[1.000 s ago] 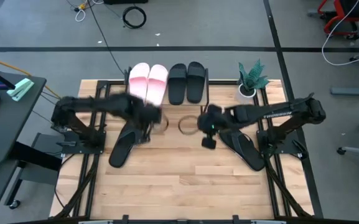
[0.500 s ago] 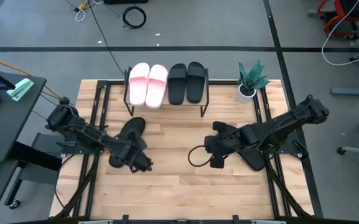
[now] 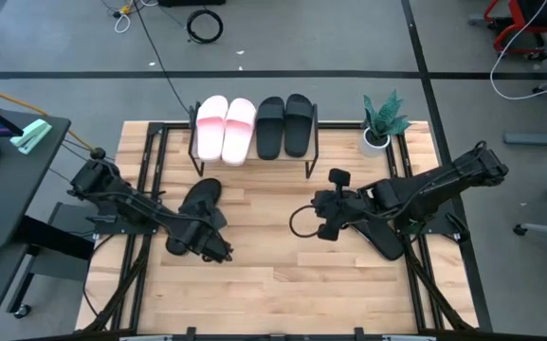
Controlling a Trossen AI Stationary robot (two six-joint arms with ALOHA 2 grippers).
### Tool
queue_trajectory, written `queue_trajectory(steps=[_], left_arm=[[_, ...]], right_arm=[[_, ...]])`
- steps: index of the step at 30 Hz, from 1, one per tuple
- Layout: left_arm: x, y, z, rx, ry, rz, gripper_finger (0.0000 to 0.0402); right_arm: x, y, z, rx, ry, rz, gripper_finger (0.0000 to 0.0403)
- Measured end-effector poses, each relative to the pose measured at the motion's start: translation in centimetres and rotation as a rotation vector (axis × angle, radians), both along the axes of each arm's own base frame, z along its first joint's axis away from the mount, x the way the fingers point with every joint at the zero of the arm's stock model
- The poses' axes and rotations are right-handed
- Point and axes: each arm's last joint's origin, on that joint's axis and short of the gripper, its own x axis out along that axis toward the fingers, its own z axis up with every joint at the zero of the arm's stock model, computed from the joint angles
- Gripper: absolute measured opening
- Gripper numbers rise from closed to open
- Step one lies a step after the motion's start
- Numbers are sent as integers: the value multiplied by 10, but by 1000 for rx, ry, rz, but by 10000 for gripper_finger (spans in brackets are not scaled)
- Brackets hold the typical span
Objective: Pick and place slides into the shelf
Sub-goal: Move the left black slipper under the shelf
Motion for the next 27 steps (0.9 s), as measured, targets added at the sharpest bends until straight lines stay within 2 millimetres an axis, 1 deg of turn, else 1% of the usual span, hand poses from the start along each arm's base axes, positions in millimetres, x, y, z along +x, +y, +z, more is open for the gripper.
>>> queue_trajectory(steps=[3, 8, 11, 14, 19, 22, 24, 27], left_arm=[[-2, 6, -6, 8, 0, 68, 132], [-14, 14, -22, 41, 11, 193, 155], [-21, 18, -32, 68, 11, 251, 160], [-26, 21, -37, 110, -7, 271, 159], [-23, 20, -44, 110, -93, 269, 145], [-21, 20, -47, 99, -110, 234, 130], [-20, 20, -47, 95, -118, 233, 112], [-18, 22, -47, 97, -126, 233, 66]], right_arm=[[1, -6, 0, -4, 3, -16, 11], [3, -12, 0, -5, 4, -41, 12], [3, -15, 0, -5, 4, -50, 10], [3, -17, 0, -6, 5, -57, 10], [4, -22, 0, -6, 6, -74, 10], [4, -24, 0, -6, 6, -80, 10], [4, -24, 0, -6, 7, -81, 10], [4, -24, 0, -6, 7, -80, 10]])
